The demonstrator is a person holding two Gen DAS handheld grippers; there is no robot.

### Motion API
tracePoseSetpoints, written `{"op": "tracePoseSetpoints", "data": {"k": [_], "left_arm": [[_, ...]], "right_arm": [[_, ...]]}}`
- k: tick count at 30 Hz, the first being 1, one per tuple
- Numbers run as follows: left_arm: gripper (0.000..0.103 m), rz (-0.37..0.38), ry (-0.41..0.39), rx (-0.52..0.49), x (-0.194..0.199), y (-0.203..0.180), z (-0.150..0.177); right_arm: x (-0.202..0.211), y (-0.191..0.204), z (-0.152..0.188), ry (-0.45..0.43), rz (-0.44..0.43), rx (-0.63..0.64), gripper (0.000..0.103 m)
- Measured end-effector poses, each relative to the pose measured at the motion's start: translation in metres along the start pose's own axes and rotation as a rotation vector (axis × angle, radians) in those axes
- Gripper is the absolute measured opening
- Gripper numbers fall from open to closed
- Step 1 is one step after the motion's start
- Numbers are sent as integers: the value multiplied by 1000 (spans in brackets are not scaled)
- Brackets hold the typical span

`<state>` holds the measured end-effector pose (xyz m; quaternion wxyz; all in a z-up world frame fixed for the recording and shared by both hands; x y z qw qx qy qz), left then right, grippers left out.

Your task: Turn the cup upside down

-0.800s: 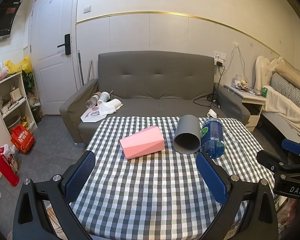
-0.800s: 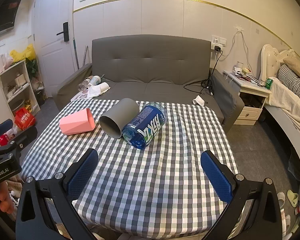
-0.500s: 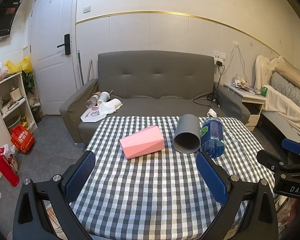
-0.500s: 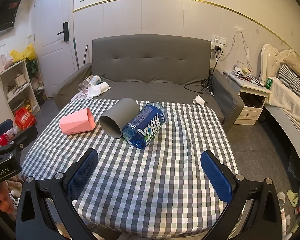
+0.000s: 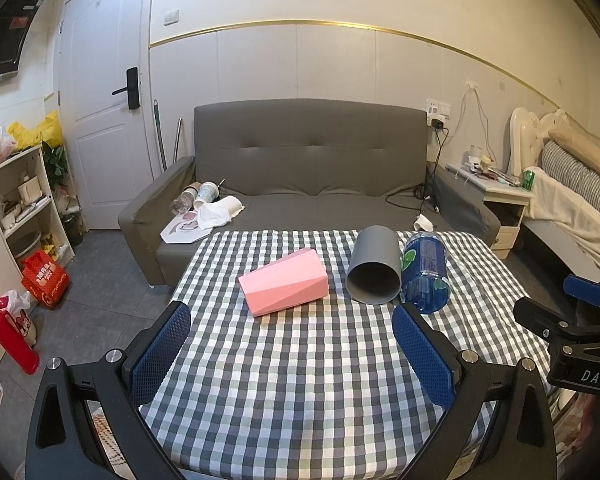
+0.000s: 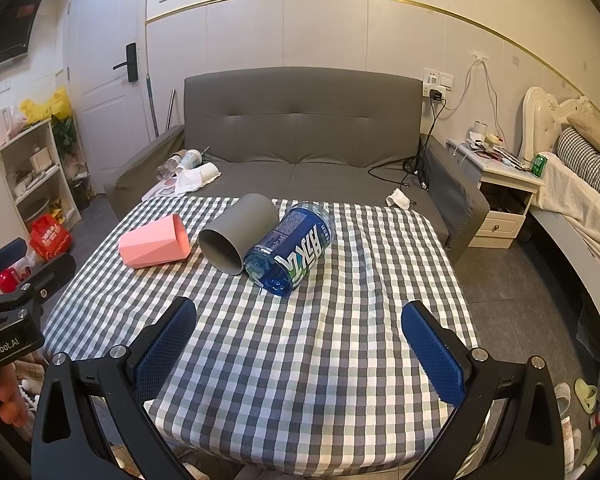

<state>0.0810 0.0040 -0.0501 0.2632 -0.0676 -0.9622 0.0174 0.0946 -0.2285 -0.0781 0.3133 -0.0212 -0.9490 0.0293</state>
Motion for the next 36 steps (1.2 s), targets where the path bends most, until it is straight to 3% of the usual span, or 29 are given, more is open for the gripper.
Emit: {"op": "tracePoseSetpoints", "data": {"k": [14,22,29,36], "left_arm": [[103,-3,-8,-13,0,2,5],[103,14,42,-14,-13,12,7],[103,28,146,-66,-53,34,1],[103,147,236,-242,-115,36,-10]], "right_arm": [[-2,8,2,1,-15,6,103],[-10,22,-1,38,-29,14,103],[-31,36,-17,66,-41,56,103],[-67,47,-22,126,-51,64,103]]}}
Point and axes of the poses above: each gripper's, at about its wrist camera, not at the fingertips, and x roughly against the way its jaws point, y to its left, z to its underside, the point moved 9 cm from there along -x, roughly the way its jaws point, and after that the axes turned 8 degrees about z, right-handed, at the moved point
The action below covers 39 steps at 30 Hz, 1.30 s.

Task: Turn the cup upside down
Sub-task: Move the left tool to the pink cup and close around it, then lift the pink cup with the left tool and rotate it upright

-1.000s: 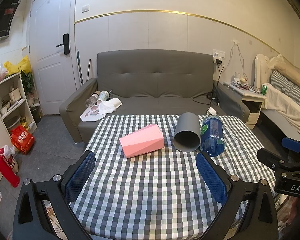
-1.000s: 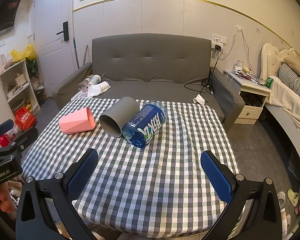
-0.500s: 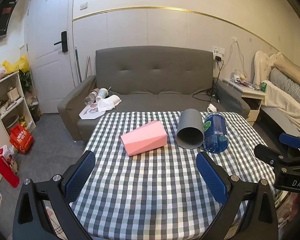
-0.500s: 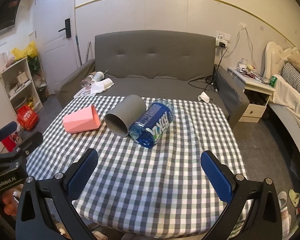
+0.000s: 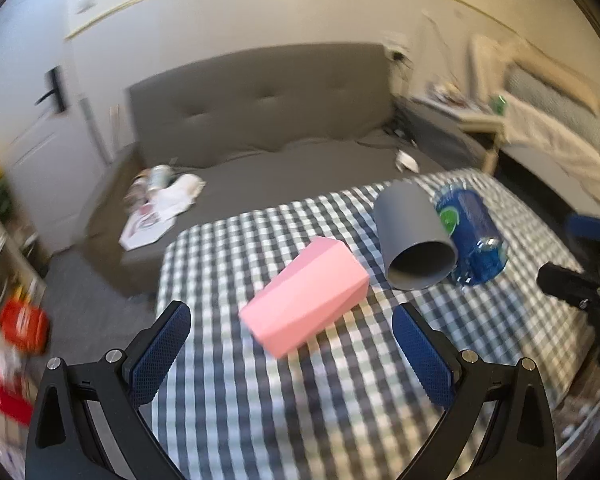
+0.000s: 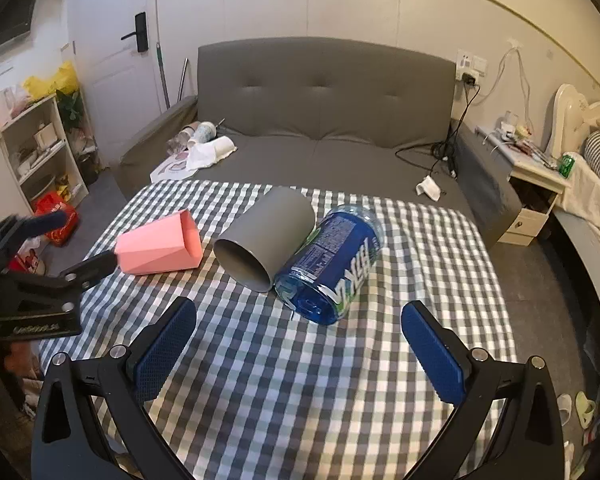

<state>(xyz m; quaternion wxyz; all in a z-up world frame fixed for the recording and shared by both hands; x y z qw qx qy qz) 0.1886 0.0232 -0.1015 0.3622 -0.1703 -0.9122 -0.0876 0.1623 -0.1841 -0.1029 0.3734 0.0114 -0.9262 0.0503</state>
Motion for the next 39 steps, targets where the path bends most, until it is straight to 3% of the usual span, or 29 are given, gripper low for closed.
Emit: {"op": "tracePoseSetpoints", "data": {"k": [7,14,17,20,25,33,39], "left_arm": [[103,58,91,-259,-57,-8,3],[103,76,128,-397,-90,-24,2],[101,80,137,-386,-98,-25,2],[77,94,147,-368,-98,-26,3],[74,42,146,-315,-83,-26,2],[72,22,150,-44,-38,-29,5],[71,28,159,131,-8,-58,18]], "right_arm": [[-30,-6,11,60,29,23,103],[-47,-18,16,103,22,-9,103],[-53,-21,17,124,9,-25,103],[-55,-25,18,137,-4,-45,103],[-50,-28,19,136,-14,-63,103],[-29,-44,17,105,-13,-114,103],[4,-56,17,51,-13,-148,103]]}}
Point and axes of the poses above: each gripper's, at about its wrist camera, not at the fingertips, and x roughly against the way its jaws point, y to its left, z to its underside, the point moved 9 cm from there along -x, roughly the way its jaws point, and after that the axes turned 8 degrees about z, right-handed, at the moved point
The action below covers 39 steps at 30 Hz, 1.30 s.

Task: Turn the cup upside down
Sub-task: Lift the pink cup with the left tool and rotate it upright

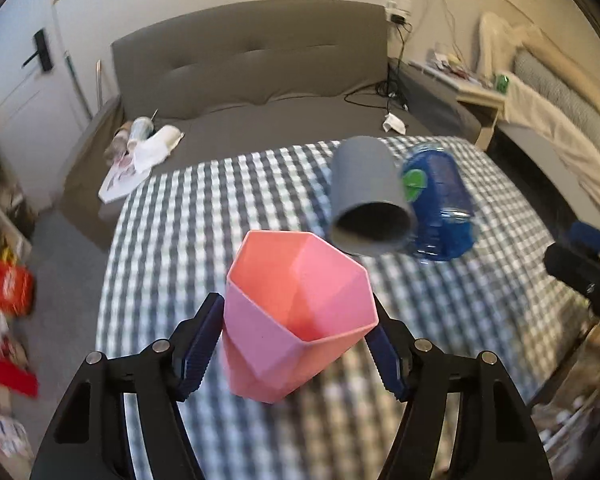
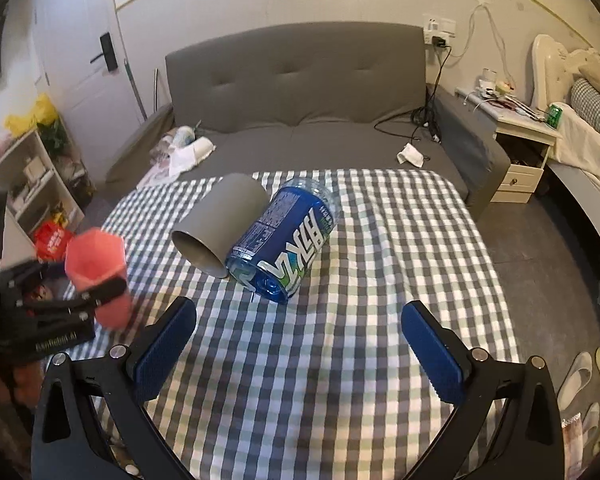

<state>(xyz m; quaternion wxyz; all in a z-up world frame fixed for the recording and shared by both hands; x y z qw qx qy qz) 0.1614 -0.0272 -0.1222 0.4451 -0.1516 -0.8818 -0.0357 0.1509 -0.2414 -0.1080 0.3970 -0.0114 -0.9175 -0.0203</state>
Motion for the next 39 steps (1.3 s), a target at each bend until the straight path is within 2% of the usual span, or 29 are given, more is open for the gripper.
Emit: {"op": "tracePoseSetpoints", "data": {"k": [7,12,14,17,19,23,29,32,39], "left_arm": [[70,1,21,90,14,-42,29],[69,54,49,101,35,-72,40],[69,72,66,116,46,-80,44],[69,105,133,150,53,-89,54],[69,100,168,152,49,-91,60],[68,69,181,149,31,-85,63],[67,39,148,147,-3,-69,42],[67,2,139,113,-18,-61,37],[69,38,95,84,-29,-55,40]], "right_arm": [[34,-17,13,-37,-8,-31,103],[55,-35,21,-60,-10,-81,103],[60,-43,22,-62,-10,-107,103],[66,-51,20,-70,-10,-139,103],[70,-51,19,-77,-14,-146,103],[72,-46,19,-79,-26,-133,103],[67,-38,22,-71,-1,-88,103],[61,-39,25,-56,20,-78,103],[44,-40,29,-23,63,-54,103]]}}
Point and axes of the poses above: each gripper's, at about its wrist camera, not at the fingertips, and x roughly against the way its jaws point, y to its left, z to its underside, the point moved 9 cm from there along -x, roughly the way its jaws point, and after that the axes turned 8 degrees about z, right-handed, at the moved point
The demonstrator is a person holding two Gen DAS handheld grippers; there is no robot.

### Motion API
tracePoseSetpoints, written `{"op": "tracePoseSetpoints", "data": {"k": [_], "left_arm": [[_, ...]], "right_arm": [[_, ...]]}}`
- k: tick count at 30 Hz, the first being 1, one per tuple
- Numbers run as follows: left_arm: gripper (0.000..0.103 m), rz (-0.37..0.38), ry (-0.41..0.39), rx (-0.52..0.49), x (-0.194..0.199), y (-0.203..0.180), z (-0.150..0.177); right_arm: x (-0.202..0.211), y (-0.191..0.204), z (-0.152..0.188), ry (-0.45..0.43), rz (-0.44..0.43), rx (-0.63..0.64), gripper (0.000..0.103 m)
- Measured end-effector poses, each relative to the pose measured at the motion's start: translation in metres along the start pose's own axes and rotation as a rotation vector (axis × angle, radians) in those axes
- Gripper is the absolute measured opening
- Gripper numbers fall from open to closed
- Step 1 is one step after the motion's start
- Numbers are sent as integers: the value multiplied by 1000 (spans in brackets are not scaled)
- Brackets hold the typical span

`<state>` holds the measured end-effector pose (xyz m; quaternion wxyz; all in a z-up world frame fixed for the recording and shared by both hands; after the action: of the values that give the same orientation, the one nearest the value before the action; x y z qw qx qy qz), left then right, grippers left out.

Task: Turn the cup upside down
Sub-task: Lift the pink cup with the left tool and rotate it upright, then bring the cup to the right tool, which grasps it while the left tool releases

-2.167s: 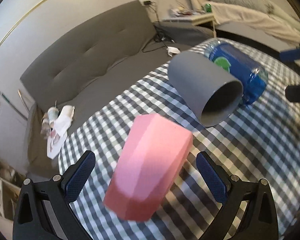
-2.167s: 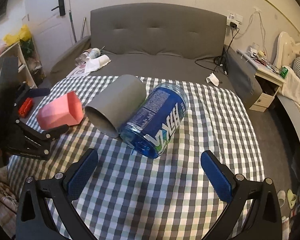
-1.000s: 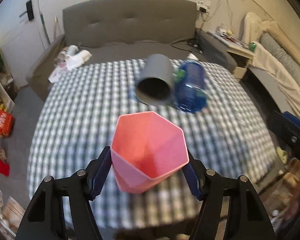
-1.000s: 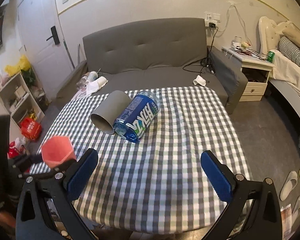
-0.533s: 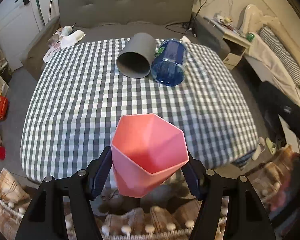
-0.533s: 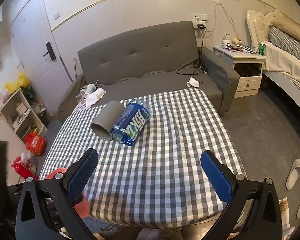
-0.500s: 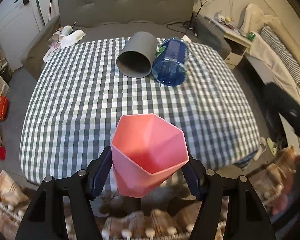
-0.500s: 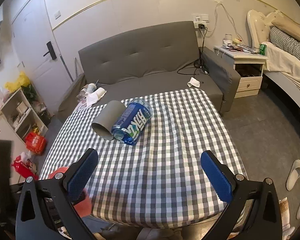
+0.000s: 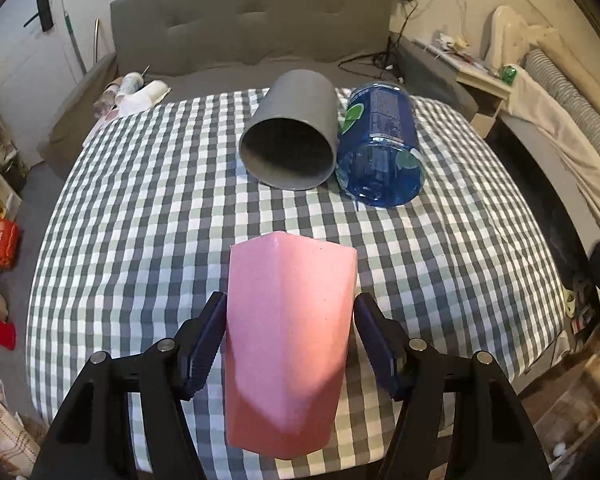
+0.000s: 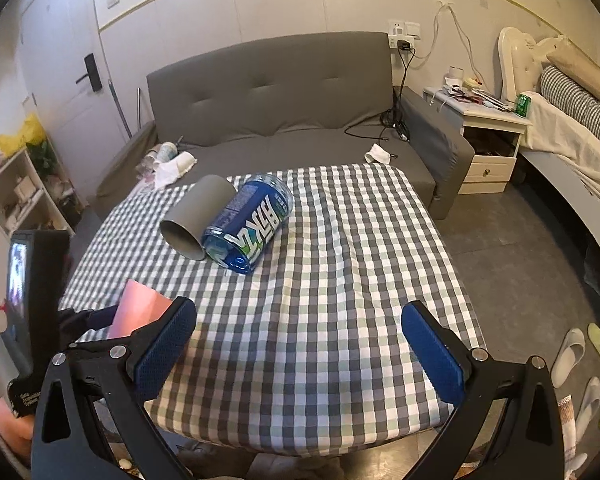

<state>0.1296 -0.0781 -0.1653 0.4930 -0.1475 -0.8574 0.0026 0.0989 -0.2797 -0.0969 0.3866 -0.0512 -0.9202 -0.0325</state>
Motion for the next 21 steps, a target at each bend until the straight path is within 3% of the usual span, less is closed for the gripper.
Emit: {"op": "tracePoseSetpoints", "data": {"k": [1,3,5,10,13,16,21], "left_arm": [[71,8,-5,-1,0,0,1],[85,17,-13,1,2,2,3],[90,17,-30,3,7,6,4],[91,55,-69,25,27,16,8],[99,73,-89,47,41,26,9],[99,90,-127,63,57,38,6],[101,33,-212,40,84,63,-6]], "right_arm": [[-2,1,0,3,4,5,103],[-4,3,0,4,10,13,103],[-4,5,0,1,14,19,103],[3,15,-3,-34,28,28,103],[10,24,-3,-62,39,41,103],[14,34,1,-69,48,42,103],[15,56,13,-55,71,46,103]]}}
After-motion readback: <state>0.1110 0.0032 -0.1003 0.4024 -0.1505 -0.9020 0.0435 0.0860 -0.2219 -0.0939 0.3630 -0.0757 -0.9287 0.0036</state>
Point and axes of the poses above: each gripper's, at about its wrist camera, not at the fingertips, and x roughly against the way its jaws point, y to its left, z to its underside, the point moved 9 cm from there along -x, roughly the way its jaws point, and after that the axes turned 8 degrees about z, right-handed, at the moved point
